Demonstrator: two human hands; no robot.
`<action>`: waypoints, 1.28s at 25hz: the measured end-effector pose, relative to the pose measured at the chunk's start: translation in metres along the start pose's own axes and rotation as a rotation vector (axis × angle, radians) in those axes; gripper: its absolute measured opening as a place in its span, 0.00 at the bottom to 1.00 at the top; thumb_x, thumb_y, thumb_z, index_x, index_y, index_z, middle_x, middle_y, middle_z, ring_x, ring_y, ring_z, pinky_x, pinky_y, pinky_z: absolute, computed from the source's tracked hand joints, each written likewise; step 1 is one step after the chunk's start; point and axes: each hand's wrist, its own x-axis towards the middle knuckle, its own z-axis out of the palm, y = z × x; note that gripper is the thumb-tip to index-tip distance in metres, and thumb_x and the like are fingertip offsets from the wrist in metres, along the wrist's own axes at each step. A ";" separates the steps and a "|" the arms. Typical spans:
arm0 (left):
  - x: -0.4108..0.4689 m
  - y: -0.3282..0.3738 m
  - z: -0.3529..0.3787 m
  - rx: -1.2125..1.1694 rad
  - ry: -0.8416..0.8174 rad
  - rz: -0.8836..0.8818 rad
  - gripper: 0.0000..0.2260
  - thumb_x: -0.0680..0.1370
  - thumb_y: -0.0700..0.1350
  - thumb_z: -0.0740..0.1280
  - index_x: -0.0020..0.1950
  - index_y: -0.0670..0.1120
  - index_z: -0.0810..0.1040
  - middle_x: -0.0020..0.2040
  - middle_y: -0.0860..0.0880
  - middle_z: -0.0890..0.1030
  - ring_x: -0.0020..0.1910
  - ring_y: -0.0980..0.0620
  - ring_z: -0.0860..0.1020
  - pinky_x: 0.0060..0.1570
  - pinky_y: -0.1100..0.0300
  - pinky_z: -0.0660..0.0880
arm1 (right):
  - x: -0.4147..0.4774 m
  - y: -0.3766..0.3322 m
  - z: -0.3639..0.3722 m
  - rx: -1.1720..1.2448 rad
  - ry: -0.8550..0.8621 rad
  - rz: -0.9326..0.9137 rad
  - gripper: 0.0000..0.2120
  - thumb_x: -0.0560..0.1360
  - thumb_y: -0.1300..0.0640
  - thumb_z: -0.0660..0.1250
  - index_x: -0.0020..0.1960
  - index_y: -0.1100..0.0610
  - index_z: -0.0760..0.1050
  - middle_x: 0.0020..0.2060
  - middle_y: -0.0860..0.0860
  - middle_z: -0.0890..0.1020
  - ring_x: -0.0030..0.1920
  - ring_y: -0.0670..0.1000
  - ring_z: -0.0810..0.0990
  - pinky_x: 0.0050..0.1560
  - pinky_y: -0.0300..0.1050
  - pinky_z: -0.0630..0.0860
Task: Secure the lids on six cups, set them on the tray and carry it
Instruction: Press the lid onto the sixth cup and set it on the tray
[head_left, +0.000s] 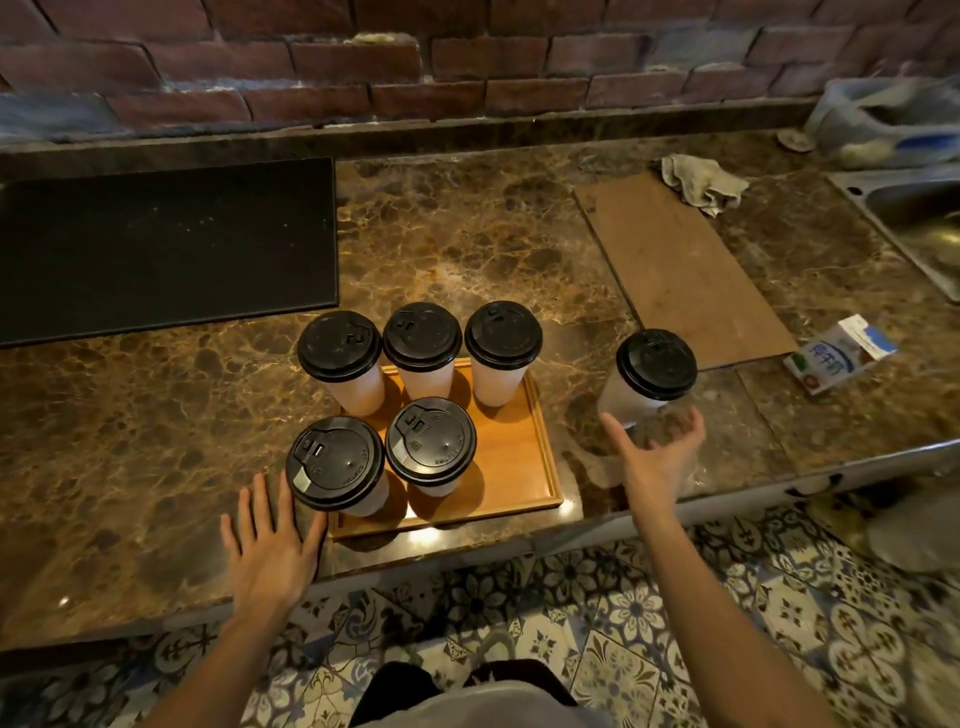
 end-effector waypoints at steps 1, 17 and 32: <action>0.000 0.000 0.000 -0.003 0.000 0.000 0.30 0.80 0.60 0.49 0.78 0.49 0.47 0.79 0.49 0.42 0.77 0.49 0.40 0.73 0.50 0.36 | 0.007 -0.001 -0.001 -0.019 -0.066 -0.019 0.50 0.66 0.56 0.80 0.78 0.55 0.52 0.74 0.53 0.63 0.71 0.46 0.63 0.63 0.28 0.65; 0.007 -0.010 0.024 0.001 0.105 0.000 0.35 0.76 0.64 0.43 0.77 0.46 0.54 0.79 0.46 0.51 0.77 0.46 0.47 0.73 0.50 0.39 | 0.040 0.006 0.014 -0.033 -0.029 -0.100 0.44 0.66 0.56 0.80 0.76 0.54 0.60 0.71 0.52 0.71 0.72 0.49 0.68 0.73 0.51 0.66; 0.000 -0.004 0.012 -0.052 0.071 -0.001 0.30 0.79 0.61 0.49 0.78 0.48 0.53 0.79 0.47 0.48 0.77 0.47 0.46 0.73 0.49 0.40 | -0.003 -0.167 0.018 0.052 -0.145 -0.464 0.33 0.67 0.48 0.79 0.67 0.49 0.67 0.57 0.42 0.76 0.56 0.37 0.76 0.51 0.31 0.76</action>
